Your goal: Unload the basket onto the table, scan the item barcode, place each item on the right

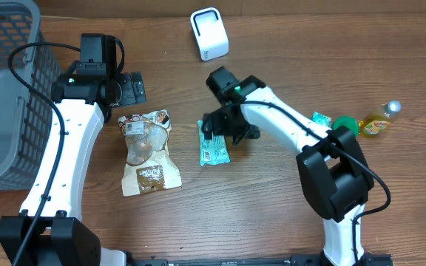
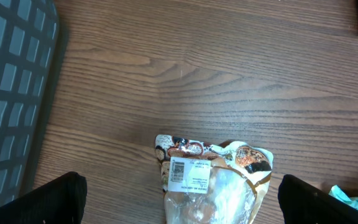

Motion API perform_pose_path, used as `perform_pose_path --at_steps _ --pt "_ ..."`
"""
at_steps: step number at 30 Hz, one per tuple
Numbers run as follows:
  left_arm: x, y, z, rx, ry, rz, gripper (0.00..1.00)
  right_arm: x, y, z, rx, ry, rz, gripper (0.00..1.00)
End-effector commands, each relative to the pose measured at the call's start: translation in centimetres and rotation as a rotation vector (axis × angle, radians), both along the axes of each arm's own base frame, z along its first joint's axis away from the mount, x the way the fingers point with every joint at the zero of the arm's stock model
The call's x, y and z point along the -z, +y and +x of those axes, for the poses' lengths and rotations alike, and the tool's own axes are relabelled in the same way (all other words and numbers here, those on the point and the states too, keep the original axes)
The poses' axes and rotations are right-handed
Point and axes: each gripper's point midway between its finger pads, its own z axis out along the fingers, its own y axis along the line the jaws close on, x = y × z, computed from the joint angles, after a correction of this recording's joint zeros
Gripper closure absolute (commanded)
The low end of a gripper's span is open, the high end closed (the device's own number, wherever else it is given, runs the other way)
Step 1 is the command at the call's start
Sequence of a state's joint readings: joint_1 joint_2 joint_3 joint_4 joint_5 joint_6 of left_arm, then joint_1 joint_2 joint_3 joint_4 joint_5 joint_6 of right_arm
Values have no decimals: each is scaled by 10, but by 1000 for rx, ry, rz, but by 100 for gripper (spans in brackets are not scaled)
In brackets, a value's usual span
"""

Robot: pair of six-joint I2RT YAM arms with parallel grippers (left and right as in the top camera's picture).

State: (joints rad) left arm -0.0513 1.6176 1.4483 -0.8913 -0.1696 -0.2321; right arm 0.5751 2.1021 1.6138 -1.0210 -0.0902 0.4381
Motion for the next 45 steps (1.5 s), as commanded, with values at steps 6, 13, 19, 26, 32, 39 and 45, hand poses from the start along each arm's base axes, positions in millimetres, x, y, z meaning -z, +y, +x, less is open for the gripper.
perform_pose_path --at_steps 6,13,19,26,32,39,45 --pt "-6 4 1 -2 -16 17 0 -16 11 14 -148 6 221 0" --pt "-6 4 1 -2 -16 17 1 -11 14 13 -155 4 221 21" --pt "-6 4 1 -2 -16 17 0 6 10 7 -88 23 198 34" --pt "-6 4 1 -2 -16 17 1 22 9 5 -30 22 206 51" --pt "-6 4 1 -2 -16 17 0 27 11 8 -7 7 223 59" --pt "-6 4 1 -2 -16 17 0 33 11 6 17 13 226 65" --pt "-6 4 1 -2 -16 17 0 32 15 6 7 9 253 66"
